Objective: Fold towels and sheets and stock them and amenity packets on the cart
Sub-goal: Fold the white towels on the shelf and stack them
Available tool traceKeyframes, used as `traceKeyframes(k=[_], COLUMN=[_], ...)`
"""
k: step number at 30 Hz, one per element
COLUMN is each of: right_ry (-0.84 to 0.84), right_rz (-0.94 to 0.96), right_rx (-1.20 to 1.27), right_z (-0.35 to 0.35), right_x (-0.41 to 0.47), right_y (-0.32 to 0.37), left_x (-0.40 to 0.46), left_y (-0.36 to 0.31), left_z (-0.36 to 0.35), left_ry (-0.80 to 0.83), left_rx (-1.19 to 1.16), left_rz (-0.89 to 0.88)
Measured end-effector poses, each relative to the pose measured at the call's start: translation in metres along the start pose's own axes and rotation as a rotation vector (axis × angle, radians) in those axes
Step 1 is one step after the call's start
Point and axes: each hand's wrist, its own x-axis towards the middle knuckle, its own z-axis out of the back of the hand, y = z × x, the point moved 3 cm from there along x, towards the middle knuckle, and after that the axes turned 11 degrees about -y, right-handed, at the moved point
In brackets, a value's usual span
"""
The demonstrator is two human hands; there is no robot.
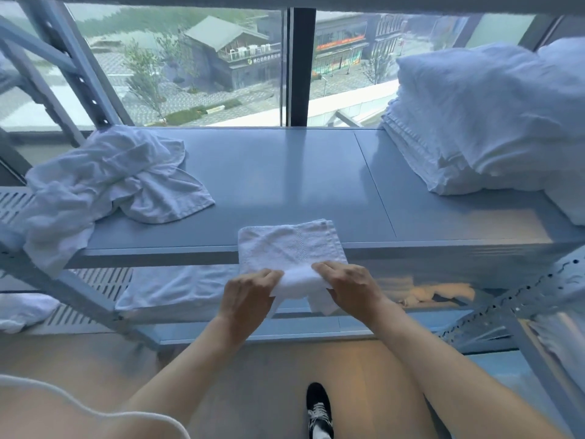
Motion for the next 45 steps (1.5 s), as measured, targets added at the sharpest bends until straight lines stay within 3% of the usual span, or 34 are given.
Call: traceKeyframes(k=[7, 15, 23, 32, 37, 41, 43, 45], right_ry=[0.074, 0.139, 0.039, 0.032, 0.002, -0.148, -0.124, -0.030], right_rz=[-0.006, -0.068, -0.138, -0.137, -0.017, -0.044, -0.064, -0.030], right_rx=[-0.009, -0.004, -0.119, -0.159, -0.145, -0.050, -0.002, 0.081], right_z=[0.016, 0.048, 0.064, 0.039, 0.017, -0.002, -0.014, -0.032], right_x=[-0.022, -0.044, -0.015, 0.089, 0.157, 0.207, 0.216, 0.211], right_y=[0.044, 0.028, -0.039, -0.149, -0.182, -0.181, -0.174, -0.163], left_x=[-0.042, -0.039, 0.030, 0.145, 0.175, 0.177, 0.168, 0.163], left_y=[-0.004, -0.033, -0.048, -0.017, 0.016, 0.049, 0.066, 0.078], left_z=[0.040, 0.033, -0.005, -0.055, -0.067, -0.082, -0.087, -0.084], left_ry=[-0.002, 0.012, -0.063, -0.156, -0.165, -0.020, 0.107, 0.062], left_rx=[0.007, -0.047, -0.096, -0.083, -0.028, 0.121, 0.174, 0.096], left_rz=[0.002, -0.028, -0.069, -0.054, 0.105, 0.449, 0.586, 0.558])
